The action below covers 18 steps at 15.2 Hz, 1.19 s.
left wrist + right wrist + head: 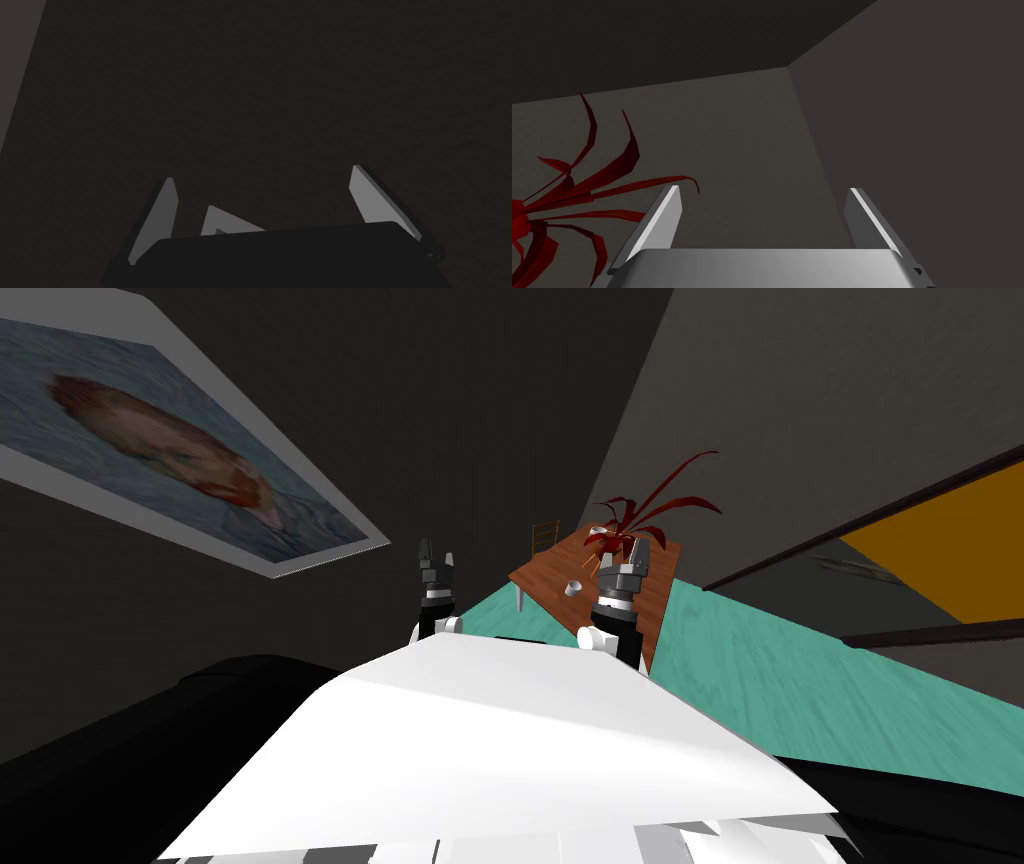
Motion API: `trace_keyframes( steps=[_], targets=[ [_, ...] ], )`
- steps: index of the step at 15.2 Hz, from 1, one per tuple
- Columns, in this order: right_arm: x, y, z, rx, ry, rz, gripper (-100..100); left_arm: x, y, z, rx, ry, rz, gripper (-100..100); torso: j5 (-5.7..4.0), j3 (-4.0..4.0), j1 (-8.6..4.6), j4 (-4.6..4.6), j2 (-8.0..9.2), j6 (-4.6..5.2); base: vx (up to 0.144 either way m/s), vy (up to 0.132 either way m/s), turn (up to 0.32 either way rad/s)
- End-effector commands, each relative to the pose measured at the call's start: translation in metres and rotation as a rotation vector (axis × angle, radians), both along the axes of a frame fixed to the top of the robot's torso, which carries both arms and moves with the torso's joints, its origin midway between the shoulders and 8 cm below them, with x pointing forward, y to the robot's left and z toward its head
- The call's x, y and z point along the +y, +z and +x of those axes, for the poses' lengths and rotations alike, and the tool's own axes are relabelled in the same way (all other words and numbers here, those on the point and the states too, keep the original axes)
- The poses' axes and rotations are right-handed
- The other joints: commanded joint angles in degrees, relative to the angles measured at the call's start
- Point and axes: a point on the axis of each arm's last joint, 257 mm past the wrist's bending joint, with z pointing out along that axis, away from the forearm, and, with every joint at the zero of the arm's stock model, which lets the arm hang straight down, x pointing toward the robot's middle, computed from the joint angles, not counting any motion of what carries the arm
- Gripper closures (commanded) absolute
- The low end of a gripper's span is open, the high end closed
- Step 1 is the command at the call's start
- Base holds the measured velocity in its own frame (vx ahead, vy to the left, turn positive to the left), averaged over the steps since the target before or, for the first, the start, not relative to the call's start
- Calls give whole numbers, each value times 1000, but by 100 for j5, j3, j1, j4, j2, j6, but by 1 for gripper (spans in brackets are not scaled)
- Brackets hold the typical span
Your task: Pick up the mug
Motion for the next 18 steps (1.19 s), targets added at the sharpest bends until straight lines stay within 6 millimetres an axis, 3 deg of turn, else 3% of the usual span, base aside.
trace_keyframes(
  steps=[1,7,8,9,10,11,12,13,14,16,17,18],
  targets=[
    [4,-8,3,24,15,-40,-100,0,0,0,0,0,0,0,0,0,0,0,0,0,7,3,23],
    [13,-41,13,108,48,-151,-100,0,0,0,0,0,0,0,0,-5,2,-2,-9,-1,21,11,35],
    [15,-57,16,146,58,-193,-100,0,0,0,0,0,0,0,0,-5,4,-2,-9,0,23,19,50],
    [15,-57,16,147,60,-197,-100,0,0,0,0,0,0,0,1,-6,5,-3,-10,-1,24,19,40],
    [15,-75,19,188,66,-237,-100,0,0,0,0,0,0,0,1,-6,5,-3,-11,-1,27,23,48],
    [16,-75,19,190,71,-249,-100,0,0,0,0,0,0,0,1,-7,6,-3,-11,-1,28,23,44],
    [15,-94,22,233,75,-288,-100,0,0,0,0,0,0,0,1,-7,6,-3,-12,-1,30,26,56],
    [16,-95,22,237,82,-305,-100,0,0,0,0,0,0,0,1,-8,7,-4,-14,-1,28,23,53],
    [14,-116,24,283,84,-344,-100,0,0,0,0,0,0,0,1,-8,6,-3,-14,-1,32,26,72],
    [14,-117,23,286,93,-366,-100,0,0,0,0,0,0,0,2,-8,8,-3,-13,0,23,25,29],
    [10,-140,24,336,98,-418,-100,0,0,0,0,0,0,0,2,-6,8,-3,-11,0,15,26,44],
    [10,-140,24,337,103,-431,-100,0,0,0,0,0,0,0,1,-6,8,-3,-9,-1,19,29,54]
  ],
)
